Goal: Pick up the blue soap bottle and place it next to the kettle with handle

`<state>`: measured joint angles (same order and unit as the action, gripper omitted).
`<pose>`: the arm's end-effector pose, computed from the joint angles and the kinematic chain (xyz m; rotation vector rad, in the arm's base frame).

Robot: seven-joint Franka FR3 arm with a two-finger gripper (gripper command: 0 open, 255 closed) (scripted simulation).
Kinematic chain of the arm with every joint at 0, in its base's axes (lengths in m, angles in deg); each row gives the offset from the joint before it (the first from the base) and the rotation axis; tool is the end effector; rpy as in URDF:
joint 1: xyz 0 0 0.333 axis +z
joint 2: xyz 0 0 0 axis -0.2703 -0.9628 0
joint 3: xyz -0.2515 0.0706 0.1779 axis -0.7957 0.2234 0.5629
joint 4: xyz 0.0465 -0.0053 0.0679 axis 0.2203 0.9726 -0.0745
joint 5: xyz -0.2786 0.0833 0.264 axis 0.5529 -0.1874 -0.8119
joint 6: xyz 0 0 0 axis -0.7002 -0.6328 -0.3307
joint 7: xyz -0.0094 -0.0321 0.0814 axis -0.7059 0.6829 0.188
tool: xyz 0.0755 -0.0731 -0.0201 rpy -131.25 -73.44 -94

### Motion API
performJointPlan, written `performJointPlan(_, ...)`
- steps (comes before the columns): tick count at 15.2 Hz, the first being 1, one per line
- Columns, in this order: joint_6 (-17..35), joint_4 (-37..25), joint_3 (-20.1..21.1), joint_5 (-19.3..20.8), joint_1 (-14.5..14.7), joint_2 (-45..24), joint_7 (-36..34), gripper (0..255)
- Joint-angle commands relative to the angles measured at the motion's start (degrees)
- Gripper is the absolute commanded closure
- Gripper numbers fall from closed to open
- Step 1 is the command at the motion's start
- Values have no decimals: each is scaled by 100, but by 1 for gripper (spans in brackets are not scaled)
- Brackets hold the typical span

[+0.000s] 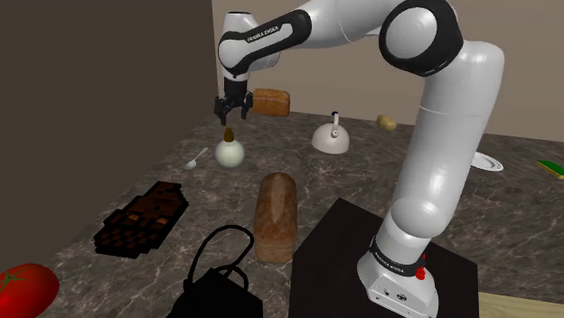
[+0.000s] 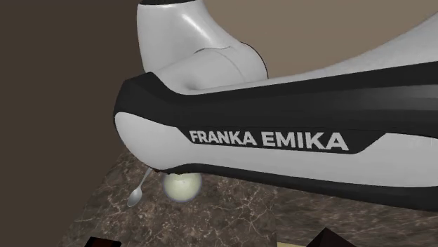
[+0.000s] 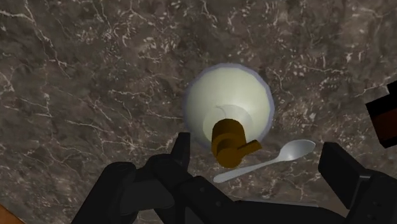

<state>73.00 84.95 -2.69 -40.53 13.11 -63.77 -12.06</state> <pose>0.6130 -0.0031 0.4655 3.1234 -0.1235 0.2128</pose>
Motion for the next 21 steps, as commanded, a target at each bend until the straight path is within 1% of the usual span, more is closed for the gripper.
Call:
performJointPlan(1, 64, -340, -20, 17, -12, -441, -22, 0)
performJointPlan(3, 56, -753, -38, 30, -21, -877, -41, 0)
performJointPlan(11, 528, -552, -47, 46, -19, -1149, -51, 0)
performJointPlan(19, 526, -555, -47, 46, -19, -1150, -51, 0)
performJointPlan(20, 526, -555, -47, 46, -19, -1150, -51, 255)
performJointPlan(21, 526, -555, -47, 46, -19, -1150, -51, 255)
